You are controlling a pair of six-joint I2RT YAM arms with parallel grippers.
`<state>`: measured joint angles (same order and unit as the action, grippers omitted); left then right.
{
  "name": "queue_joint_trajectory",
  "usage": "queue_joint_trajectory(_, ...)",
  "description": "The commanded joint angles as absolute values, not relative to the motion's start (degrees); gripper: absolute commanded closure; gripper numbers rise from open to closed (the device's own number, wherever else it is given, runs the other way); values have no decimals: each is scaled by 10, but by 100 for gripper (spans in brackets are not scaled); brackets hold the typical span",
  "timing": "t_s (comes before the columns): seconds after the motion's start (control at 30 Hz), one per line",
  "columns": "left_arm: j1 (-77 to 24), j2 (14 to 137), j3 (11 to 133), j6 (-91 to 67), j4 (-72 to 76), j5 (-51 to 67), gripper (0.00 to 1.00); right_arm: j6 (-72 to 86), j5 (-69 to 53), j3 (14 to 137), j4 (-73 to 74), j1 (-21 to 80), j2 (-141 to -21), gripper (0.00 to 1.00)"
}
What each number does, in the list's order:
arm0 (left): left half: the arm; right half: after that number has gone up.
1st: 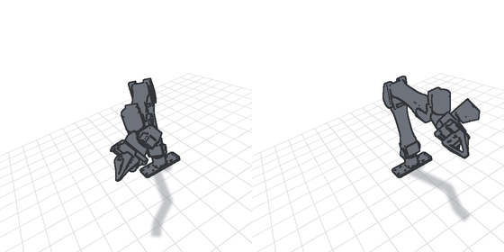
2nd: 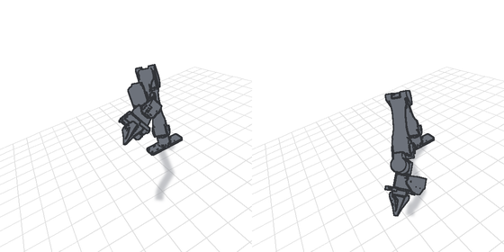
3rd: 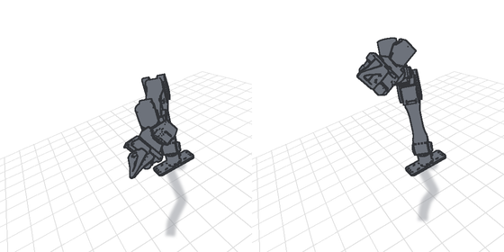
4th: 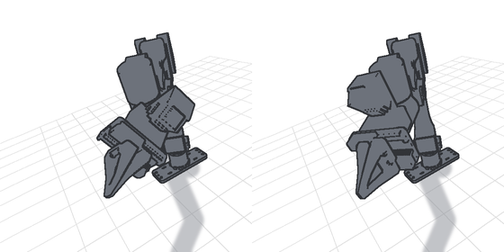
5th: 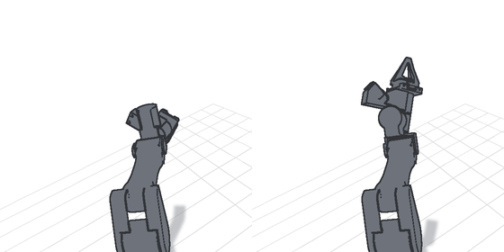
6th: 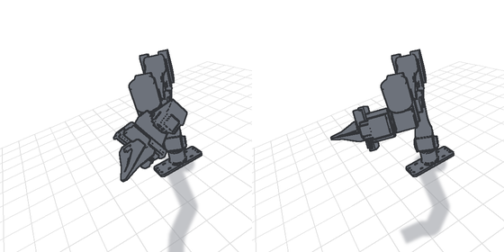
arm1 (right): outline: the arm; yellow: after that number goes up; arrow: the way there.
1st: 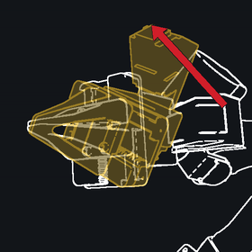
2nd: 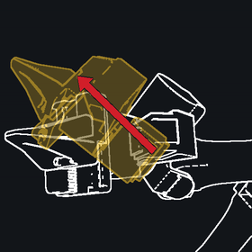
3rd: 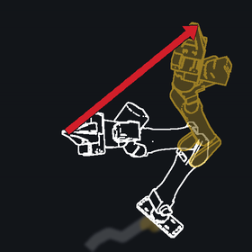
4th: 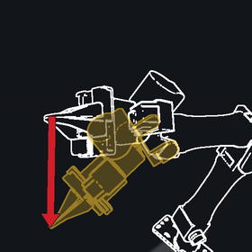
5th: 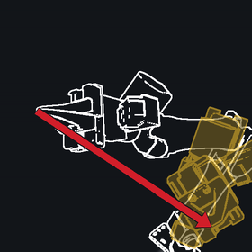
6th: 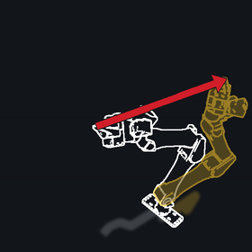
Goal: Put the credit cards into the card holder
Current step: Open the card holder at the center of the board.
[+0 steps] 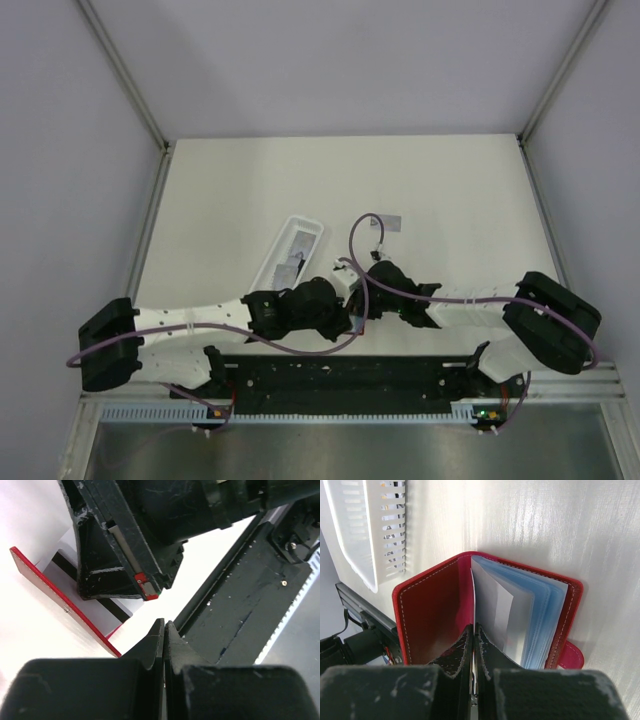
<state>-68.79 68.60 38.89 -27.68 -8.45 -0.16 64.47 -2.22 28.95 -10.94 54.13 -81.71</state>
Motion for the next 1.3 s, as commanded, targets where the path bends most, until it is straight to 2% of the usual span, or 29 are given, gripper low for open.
queue_joint_trajectory(0.0, -691, 707, 414, -260, -62, -36, 100, 640, -7, 303, -94, 547, -827, 100)
queue_joint_trajectory(0.57, -686, 685, 396, -308, -155, -207, 100, 643, -3, 292, -85, 546, -813, 100)
queue_joint_trajectory(1.03, -679, 758, 380, -389, -148, -216, 100, 648, -3, 281, -71, 545, -770, 100)
queue_joint_trajectory(1.27, -677, 792, 378, -403, -93, -185, 100, 651, -11, 275, -79, 545, -762, 100)
